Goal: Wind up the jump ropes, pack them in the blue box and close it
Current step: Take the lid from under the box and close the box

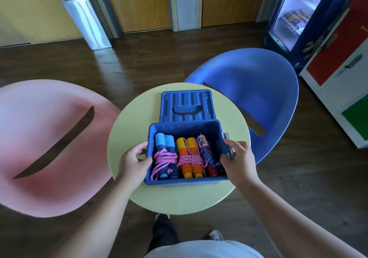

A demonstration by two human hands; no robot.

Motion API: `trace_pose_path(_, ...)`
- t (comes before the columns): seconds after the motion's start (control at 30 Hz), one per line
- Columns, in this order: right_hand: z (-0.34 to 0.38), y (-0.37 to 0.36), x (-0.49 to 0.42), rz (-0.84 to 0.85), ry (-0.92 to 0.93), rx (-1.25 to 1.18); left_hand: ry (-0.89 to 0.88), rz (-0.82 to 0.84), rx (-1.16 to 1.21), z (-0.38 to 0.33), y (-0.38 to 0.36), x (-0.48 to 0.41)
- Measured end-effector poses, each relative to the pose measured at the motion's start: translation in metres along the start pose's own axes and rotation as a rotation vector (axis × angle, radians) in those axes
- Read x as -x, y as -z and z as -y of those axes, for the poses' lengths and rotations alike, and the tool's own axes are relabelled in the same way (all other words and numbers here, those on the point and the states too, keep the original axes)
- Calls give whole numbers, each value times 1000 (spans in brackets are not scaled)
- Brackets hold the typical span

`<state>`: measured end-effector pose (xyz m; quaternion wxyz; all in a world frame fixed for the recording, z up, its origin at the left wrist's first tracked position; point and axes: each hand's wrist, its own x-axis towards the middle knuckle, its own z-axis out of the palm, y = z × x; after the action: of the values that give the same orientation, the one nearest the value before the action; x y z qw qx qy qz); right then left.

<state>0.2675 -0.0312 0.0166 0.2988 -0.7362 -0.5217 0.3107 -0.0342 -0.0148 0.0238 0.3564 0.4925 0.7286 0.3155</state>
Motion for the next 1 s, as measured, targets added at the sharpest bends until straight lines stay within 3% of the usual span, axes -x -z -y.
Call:
trace_pose_path(0.7, -7, 6, 8, 73, -82, 75, -41, 134, -105, 8, 3, -4)
trace_pose_path(1.0, 16, 7, -25, -34, -53, 8, -115, 99, -123, -13, 18, -53)
